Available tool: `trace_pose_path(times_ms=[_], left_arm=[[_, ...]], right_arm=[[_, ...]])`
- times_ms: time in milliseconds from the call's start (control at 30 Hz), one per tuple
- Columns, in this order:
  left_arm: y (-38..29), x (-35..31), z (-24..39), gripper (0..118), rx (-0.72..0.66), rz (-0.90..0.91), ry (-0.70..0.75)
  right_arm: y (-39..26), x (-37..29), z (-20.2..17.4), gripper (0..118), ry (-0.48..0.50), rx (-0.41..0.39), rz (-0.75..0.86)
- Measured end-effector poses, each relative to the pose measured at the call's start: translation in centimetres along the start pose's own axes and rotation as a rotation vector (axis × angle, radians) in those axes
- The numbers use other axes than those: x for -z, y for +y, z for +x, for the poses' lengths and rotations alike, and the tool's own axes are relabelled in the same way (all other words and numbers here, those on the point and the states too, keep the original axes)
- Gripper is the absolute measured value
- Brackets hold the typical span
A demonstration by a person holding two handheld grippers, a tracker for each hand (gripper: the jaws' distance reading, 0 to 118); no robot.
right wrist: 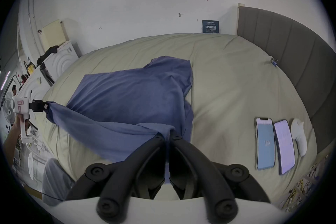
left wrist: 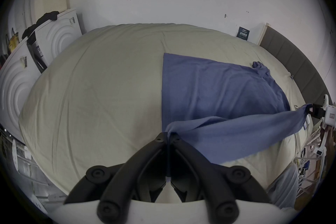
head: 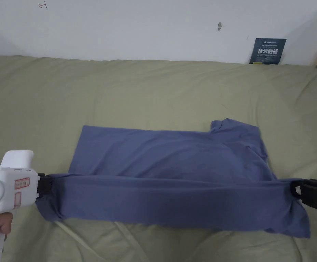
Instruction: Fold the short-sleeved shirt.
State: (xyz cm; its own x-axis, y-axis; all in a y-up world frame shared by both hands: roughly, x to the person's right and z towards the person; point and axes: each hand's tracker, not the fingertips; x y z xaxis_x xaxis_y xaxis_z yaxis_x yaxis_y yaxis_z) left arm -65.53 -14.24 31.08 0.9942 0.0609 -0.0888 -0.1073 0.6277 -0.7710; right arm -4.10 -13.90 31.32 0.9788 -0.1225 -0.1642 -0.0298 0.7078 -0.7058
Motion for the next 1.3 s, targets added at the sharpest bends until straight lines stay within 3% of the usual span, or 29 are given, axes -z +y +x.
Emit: trace_pose_path(times_ms=[367, 400, 433, 467, 500, 600, 800, 833, 867, 900, 933, 967, 1033, 1100, 1133, 1167, 1200, 1300], left_arm=[[4.6, 8.5, 1.1, 0, 0.01, -0.096, -0.003], [4.4, 8.9, 1.1, 10, 0.001, -0.099, -0.004], [4.2, 9.2, 1.0, 41, -0.014, -0.101, -0.016], [4.0, 9.3, 0.9, 89, -0.019, -0.098, -0.016], [3.7, 9.4, 0.8, 118, -0.029, -0.094, -0.019], [2.1, 8.3, 0.6, 112, -0.032, -0.062, 0.003], [-0.8, 3.8, -0.3, 106, -0.06, -0.052, -0.008], [-1.0, 3.2, -0.6, 99, -0.053, -0.05, -0.009], [-1.7, 2.7, -0.6, 85, -0.05, -0.05, -0.009], [-2.4, 2.4, -0.7, 49, -0.051, -0.054, -0.012], [-3.0, 2.4, -0.8, 16, -0.058, -0.083, -0.035], [-3.8, 1.9, -0.6, 0, -0.063, -0.08, -0.035], [-4.6, 1.4, -0.4, 0, -0.067, -0.081, -0.036], [-4.9, 1.6, -0.6, 0, -0.101, -0.069, -0.052], [-4.9, 1.7, -0.6, 14, -0.102, -0.061, -0.048], [-4.7, 1.8, -0.5, 56, -0.111, -0.057, -0.035], [-4.4, 2.4, -0.6, 117, -0.101, -0.068, -0.024], [-5.5, 3.6, 0.4, 113, -0.091, -0.124, -0.006]], right_arm=[[4.4, 10.8, 2.5, 5, -0.052, -0.015, -0.145], [4.3, 11.2, 2.7, 14, -0.05, -0.007, -0.153], [4.1, 11.4, 2.9, 38, -0.049, 0.002, -0.161], [4.0, 11.4, 3.0, 76, -0.065, 0.009, -0.156], [3.3, 11.3, 3.1, 116, -0.073, 0.019, -0.139], [2.5, 9.9, 3.8, 118, -0.062, 0.046, -0.117], [-0.4, 1.9, -1.6, 118, -0.036, 0.081, -0.099], [-1.2, 0.8, -2.2, 115, -0.028, 0.079, -0.108], [-1.9, -0.3, -2.7, 102, -0.01, 0.082, -0.109], [-3.2, 2.1, -0.7, 54, 0.014, 0.088, -0.109], [-3.8, 1.9, -1.0, 0, 0.002, 0.086, -0.113], [-4.6, 1.4, -1.6, 0, -0.036, 0.067, -0.059], [-7.3, 2.8, 1.2, 0, -0.041, 0.197, -0.102], [-8.5, 3.1, 1.9, 0, -0.049, 0.188, -0.106], [-8.9, 3.3, 2.4, 0, -0.063, 0.171, -0.111], [-7.6, 2.2, -0.4, 0, -0.109, 0.125, -0.11], [-7.8, 2.2, -0.4, 0, -0.106, 0.132, -0.111], [-7.4, 2.4, 0.0, 0, -0.09, 0.151, -0.121]])
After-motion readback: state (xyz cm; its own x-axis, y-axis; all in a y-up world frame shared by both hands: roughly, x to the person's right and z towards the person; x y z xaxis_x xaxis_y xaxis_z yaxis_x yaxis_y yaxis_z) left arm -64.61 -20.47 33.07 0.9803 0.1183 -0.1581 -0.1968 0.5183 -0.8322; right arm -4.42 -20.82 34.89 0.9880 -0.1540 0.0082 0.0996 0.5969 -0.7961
